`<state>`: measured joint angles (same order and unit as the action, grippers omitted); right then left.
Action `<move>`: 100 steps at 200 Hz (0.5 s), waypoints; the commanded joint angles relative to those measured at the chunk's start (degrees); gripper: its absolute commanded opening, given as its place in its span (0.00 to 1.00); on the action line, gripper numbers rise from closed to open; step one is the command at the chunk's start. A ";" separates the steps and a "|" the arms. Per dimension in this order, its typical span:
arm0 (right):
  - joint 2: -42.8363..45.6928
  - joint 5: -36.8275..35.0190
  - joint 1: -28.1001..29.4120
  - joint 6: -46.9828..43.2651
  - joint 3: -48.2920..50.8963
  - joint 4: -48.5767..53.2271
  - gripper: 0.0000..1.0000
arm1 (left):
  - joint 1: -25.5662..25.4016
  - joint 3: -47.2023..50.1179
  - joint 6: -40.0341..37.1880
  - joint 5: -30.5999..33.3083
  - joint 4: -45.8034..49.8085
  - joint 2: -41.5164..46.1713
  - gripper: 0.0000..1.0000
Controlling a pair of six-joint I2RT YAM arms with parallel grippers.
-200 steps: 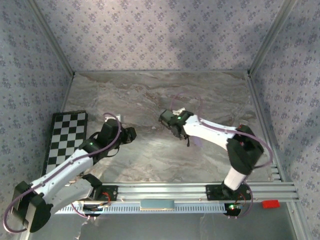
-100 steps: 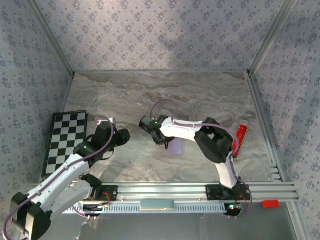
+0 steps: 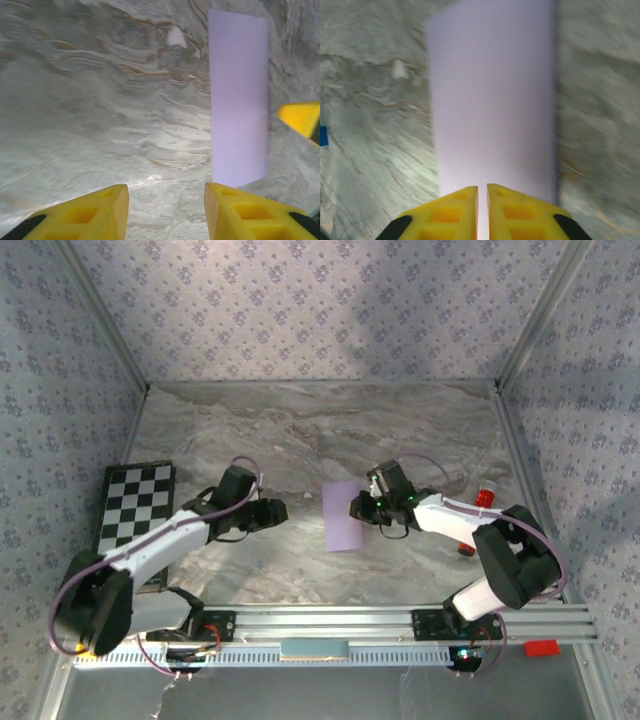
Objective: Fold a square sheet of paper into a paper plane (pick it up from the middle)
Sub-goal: Third fold the triangle at the center of the table.
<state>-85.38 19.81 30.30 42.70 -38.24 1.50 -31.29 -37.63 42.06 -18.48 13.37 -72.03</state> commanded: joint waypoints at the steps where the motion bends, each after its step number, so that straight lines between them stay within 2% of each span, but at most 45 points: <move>1: 0.52 8.61 -2.03 1.79 2.15 -6.49 0.10 | -0.53 -3.14 0.20 -8.04 -5.18 -4.20 0.43; 49: -2.81 12.00 -5.47 1.01 3.50 -7.35 0.07 | -1.69 -6.85 2.20 -10.39 -7.54 -11.90 0.42; 100: -7.22 12.37 -6.22 3.06 8.17 -12.31 0.06 | -2.96 -9.70 3.79 -12.37 -8.83 -18.16 0.40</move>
<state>-90.80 30.59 24.45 44.23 -32.73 -7.81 -33.56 -45.30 44.60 -28.56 6.15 -88.44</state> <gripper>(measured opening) 0.064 0.404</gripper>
